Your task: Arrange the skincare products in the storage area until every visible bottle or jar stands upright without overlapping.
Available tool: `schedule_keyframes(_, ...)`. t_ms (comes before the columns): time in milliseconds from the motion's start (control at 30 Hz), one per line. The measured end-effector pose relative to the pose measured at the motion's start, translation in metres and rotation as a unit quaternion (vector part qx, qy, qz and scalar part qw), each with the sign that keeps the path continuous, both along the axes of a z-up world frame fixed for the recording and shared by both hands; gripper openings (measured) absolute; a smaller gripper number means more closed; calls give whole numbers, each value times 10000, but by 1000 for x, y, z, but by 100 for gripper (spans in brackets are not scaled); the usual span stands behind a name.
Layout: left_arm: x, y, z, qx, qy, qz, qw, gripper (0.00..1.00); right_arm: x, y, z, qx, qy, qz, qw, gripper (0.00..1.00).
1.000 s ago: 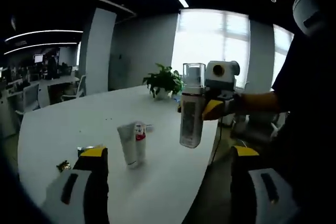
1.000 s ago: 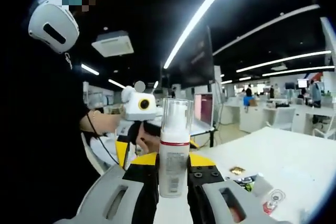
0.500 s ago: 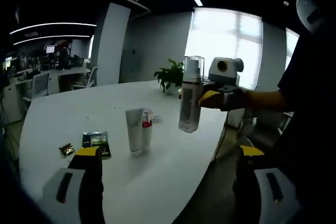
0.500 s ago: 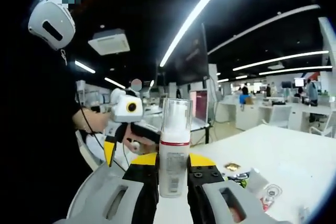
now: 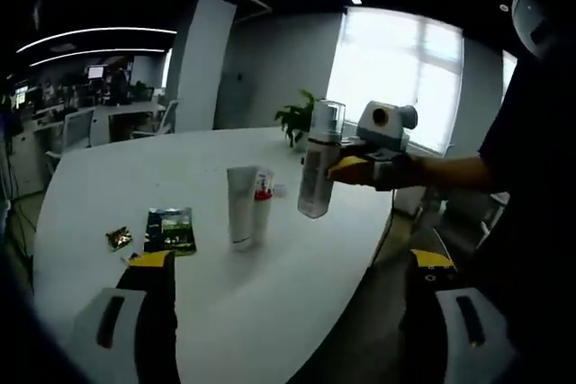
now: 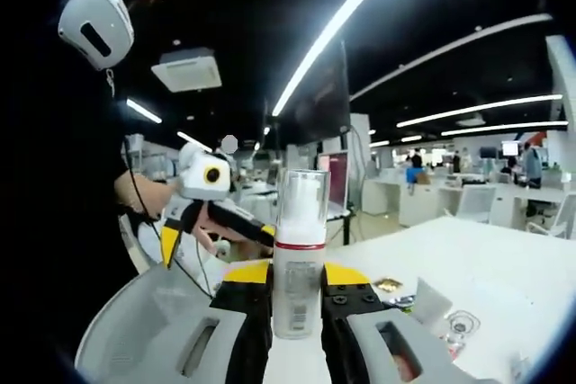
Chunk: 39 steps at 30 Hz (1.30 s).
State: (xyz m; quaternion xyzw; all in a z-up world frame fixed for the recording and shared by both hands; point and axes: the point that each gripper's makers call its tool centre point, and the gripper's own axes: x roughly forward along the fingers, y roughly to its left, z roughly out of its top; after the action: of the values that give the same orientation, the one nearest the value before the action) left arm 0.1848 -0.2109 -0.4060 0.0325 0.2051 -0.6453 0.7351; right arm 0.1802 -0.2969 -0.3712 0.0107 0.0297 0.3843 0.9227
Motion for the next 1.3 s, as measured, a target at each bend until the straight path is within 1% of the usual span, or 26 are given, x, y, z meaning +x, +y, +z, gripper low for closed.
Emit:
schedule_keyframes(133, 4, 4, -5, 84, 57, 107, 9999, 99, 6, -5, -11, 37, 13, -63, 10000, 11)
schedule_keyframes(233, 13, 8, -12, 136, 94, 241, 9996, 99, 10, -9, -25, -5, 92, -71, 9999, 11)
schedule_keyframes(267, 12, 8, -12, 141, 86, 264, 9995, 99, 11, -10, -29, -15, 112, -72, 9999, 11)
schedule_keyframes(400, 19, 10, -18, 151, 135, 401, 9990, 99, 15, -14, -44, 9, 125, -72, 9999, 11)
schedule_keyframes(567, 20, 16, -29, 145, 293, 479, 9983, 99, 21, -15, -62, -16, 153, -32, 9999, 11)
schedule_keyframes(700, 20, 19, -41, 307, 379, 526, 9974, 99, 27, -18, -79, -62, 148, -62, 9999, 11)
schedule_keyframes(833, 22, 17, -47, 342, 433, 535, 9970, 99, 34, -22, -94, -103, 152, -91, 9998, 11)
schedule_keyframes(967, 28, 13, -55, 427, 408, 569, 9966, 99, 41, -27, -109, -132, 171, -75, 9997, 11)
schedule_keyframes(1133, 32, 7, -61, 399, 492, 650, 9959, 99, 49, -33, -123, -98, 237, -122, 9996, 11)
schedule_keyframes(1300, 33, 5, -68, 492, 540, 661, 9951, 99, 52, -38, -141, -248, 330, -43, 9991, 11)
